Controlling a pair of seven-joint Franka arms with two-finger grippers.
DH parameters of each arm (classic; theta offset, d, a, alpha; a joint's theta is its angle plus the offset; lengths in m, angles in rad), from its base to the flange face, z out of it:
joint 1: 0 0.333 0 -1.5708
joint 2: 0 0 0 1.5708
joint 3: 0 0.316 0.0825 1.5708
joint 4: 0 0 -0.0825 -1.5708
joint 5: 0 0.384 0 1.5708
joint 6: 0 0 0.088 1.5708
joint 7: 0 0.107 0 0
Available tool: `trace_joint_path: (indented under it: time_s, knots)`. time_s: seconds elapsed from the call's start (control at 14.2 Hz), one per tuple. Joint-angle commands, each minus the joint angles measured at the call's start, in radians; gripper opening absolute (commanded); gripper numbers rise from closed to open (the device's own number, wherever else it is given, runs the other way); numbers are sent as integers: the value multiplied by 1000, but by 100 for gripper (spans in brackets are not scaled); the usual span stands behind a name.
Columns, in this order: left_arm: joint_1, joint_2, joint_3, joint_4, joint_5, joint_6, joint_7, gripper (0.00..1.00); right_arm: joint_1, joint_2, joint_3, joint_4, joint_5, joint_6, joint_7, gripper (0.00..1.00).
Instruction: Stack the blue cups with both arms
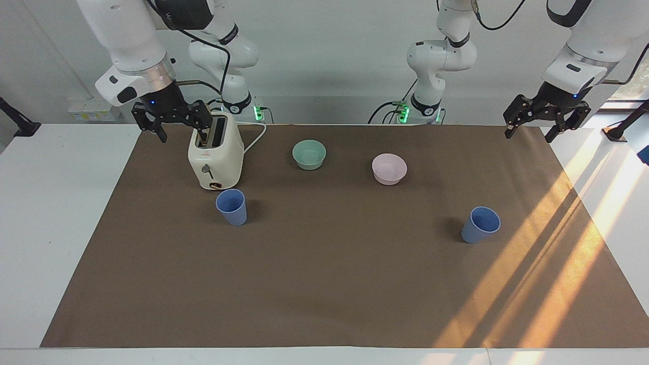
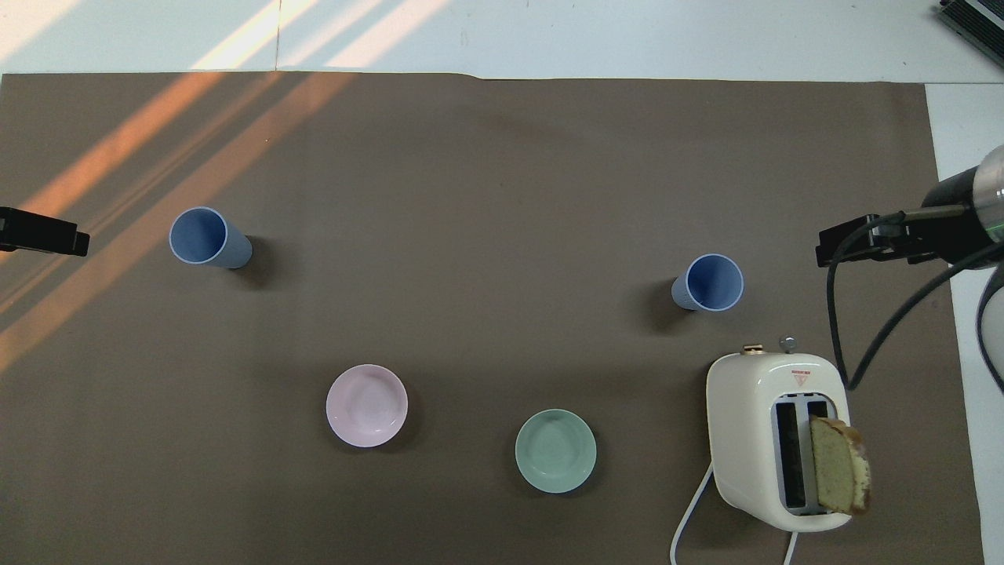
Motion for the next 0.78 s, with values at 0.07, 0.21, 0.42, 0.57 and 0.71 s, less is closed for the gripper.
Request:
trace_joint_path:
  time_s: [0.07,0.21,0.42,0.57,0.71]
  knots:
    - [2,-10,0,1,-3,-17,1,100,-4,-5,-2,-4,1,9,-25,100]
    - [2,-10,0,2,-3,-11,-3,100,-4,-5,-2,-4,1,7,-25,100]
    - [2,-10,0,3,-3,-19,-2,100,-4,-5,-2,-4,1,9,-25,100]
    - [2,-10,0,3,-3,-22,-3,100,-4,-5,-2,-6,0,7,-25,100]
    - [2,-10,0,3,-3,-22,-3,100,-4,-5,-2,-4,1,9,-25,100]
